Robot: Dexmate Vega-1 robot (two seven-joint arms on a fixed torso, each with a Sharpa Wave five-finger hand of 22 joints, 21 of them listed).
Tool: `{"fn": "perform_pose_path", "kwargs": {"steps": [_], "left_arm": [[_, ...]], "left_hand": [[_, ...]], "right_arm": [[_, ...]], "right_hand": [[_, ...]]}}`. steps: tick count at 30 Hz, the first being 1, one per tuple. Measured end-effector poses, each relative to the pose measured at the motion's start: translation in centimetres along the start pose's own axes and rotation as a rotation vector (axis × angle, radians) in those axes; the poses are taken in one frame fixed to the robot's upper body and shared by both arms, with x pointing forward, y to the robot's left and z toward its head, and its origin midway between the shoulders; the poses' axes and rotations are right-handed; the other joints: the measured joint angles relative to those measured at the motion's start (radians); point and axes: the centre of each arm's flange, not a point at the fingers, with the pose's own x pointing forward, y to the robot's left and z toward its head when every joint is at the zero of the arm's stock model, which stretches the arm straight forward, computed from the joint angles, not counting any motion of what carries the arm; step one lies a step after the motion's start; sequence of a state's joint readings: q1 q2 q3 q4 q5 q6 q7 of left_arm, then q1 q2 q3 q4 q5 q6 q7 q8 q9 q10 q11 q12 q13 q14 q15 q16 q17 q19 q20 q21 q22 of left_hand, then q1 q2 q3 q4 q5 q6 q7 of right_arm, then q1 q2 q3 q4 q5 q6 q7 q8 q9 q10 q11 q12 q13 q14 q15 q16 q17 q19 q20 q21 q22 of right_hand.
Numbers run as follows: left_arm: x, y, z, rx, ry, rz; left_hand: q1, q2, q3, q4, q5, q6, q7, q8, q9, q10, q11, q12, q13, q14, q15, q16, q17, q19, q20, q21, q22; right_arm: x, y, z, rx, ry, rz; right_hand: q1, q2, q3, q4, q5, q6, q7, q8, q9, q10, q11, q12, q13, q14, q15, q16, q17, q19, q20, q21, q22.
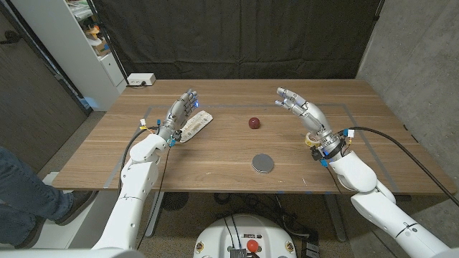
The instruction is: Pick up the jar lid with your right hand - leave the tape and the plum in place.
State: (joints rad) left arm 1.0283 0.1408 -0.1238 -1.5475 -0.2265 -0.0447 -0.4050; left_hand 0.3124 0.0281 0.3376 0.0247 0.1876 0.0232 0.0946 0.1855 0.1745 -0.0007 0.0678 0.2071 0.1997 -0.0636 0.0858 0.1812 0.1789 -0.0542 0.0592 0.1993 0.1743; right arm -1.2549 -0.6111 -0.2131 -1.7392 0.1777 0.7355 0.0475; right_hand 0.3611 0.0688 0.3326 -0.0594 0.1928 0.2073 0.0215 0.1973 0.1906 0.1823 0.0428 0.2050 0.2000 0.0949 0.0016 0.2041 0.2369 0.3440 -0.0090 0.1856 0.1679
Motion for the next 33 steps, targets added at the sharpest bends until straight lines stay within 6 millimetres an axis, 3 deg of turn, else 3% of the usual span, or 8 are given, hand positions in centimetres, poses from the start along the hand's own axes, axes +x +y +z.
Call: {"fn": "perform_pose_path", "kwargs": {"steps": [33], "left_arm": [[0.2, -0.8, 0.4, -0.006, -0.004, -0.015]], "left_hand": [[-0.005, 0.005, -0.006, -0.005, 0.000, 0.004, 0.004, 0.000, 0.000, 0.000, 0.000, 0.000, 0.000, 0.000, 0.000, 0.000, 0.000, 0.000, 0.000, 0.000, 0.005]], "right_arm": [[0.6, 0.7, 1.8, -0.204, -0.072, 0.085]], "right_hand": [[0.000, 0.000, 0.000, -0.008, 0.000, 0.005, -0.005, 0.000, 0.000, 0.000, 0.000, 0.000, 0.000, 0.005, -0.005, 0.000, -0.009, 0.000, 0.000, 0.000, 0.000]]}}
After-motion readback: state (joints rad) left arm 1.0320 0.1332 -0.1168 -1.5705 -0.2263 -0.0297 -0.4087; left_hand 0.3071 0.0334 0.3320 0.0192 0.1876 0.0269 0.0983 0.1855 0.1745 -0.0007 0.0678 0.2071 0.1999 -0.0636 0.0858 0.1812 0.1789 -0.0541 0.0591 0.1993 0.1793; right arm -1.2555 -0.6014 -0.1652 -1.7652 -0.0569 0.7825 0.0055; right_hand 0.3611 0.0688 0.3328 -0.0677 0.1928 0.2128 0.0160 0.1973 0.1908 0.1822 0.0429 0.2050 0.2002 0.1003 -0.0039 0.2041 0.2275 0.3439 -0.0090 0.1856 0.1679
